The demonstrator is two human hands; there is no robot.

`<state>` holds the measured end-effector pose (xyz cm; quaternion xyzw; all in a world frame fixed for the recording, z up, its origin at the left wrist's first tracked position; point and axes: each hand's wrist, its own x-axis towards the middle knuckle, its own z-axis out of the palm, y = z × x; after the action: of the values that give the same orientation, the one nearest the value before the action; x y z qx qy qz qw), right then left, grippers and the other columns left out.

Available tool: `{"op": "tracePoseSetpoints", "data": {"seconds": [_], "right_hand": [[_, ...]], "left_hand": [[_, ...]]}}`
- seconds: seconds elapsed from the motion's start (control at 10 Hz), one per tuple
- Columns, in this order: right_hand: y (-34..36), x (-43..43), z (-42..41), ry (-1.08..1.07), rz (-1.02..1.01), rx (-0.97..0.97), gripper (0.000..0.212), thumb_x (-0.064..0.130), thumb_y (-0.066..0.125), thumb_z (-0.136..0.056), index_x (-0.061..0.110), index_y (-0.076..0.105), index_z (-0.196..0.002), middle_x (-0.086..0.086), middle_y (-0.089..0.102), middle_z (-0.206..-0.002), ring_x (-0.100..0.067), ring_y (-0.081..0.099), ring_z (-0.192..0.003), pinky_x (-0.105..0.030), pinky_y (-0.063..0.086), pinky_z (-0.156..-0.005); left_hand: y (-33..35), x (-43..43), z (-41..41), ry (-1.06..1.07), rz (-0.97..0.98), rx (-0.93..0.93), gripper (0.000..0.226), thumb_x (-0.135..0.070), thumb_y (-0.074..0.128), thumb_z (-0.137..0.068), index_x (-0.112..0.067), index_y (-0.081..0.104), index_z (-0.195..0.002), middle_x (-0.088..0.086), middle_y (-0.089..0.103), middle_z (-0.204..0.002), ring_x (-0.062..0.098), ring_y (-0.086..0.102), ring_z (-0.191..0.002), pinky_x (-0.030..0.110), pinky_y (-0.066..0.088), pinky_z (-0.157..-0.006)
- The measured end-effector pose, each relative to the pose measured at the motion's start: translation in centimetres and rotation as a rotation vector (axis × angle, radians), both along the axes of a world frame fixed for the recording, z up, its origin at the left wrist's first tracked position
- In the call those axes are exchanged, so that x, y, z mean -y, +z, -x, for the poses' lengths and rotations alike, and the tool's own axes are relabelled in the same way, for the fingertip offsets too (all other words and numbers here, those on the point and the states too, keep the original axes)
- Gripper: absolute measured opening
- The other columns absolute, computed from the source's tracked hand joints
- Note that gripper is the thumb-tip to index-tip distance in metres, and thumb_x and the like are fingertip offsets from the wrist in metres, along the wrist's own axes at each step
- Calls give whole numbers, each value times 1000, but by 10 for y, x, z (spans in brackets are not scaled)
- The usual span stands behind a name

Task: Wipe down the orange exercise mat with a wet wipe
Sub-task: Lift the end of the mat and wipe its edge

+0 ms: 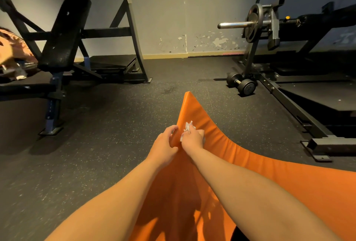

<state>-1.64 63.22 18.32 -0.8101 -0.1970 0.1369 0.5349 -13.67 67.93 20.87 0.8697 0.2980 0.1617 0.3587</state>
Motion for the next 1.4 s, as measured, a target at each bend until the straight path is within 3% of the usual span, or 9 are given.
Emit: {"op": "tracePoseSetpoints", "data": {"seconds": [0.2,0.5,0.6,0.8,1.0,1.1,1.2,1.3,1.4], "right_hand": [[18,-4,-6,107,-89,216,50,14,44,-103,39,49,-146,4,40,-112,-15,39,-113,-16,24,-99],[-2,0,9,38,35,115,48,19,42,-106,31,41,-152,-8,46,-127,-27,47,-124,-25,31,-96],[10,-3,-1,78,-62,199,51,17,43,-104,34,41,-153,-2,44,-118,-14,42,-112,-20,29,-101],[-14,8,-10,162,314,78,54,24,39,-106,15,28,-159,-13,44,-149,-34,46,-131,-39,38,-110],[24,-4,-3,142,-53,92,52,20,39,-104,28,37,-155,-11,42,-128,-24,47,-118,-31,34,-112],[2,7,-1,170,95,92,62,34,36,-98,24,29,-158,-17,42,-145,-32,45,-128,-37,35,-111],[-10,12,-8,141,126,-62,54,18,45,-99,15,36,-153,-15,37,-150,-29,42,-124,-33,34,-96],[8,-2,-12,98,-156,-72,46,27,53,-97,10,48,-140,-10,45,-120,-16,46,-103,-22,41,-83],[15,5,-8,144,-124,161,48,19,42,-102,21,47,-149,1,40,-113,-16,50,-104,-31,46,-100]], "left_hand": [[0,-1,1,-4,49,29,72,1,61,-78,-45,45,-132,-8,65,-104,14,64,-95,36,55,-87],[4,2,1,61,31,37,70,1,56,-81,-42,44,-136,-7,58,-125,14,57,-113,31,47,-96],[8,2,-2,-30,37,-6,79,6,57,-79,-36,41,-144,-6,58,-127,14,58,-115,29,48,-96],[5,0,4,29,64,46,72,-4,66,-83,-50,44,-134,-8,63,-121,13,63,-110,40,57,-94],[10,2,3,-38,40,-3,71,-1,63,-82,-44,45,-137,-8,63,-113,14,64,-104,36,54,-94],[8,5,6,-8,47,32,73,2,60,-80,-42,49,-137,-9,62,-122,11,63,-109,33,52,-97],[9,3,8,-28,49,28,74,2,58,-84,-39,44,-144,-16,54,-130,8,56,-118,29,48,-102],[9,2,5,-77,36,-18,83,5,56,-81,-35,36,-151,-11,46,-145,10,46,-132,23,38,-105],[11,4,2,-74,33,3,84,6,55,-78,-33,38,-151,-10,48,-147,9,46,-134,20,36,-104]]}}
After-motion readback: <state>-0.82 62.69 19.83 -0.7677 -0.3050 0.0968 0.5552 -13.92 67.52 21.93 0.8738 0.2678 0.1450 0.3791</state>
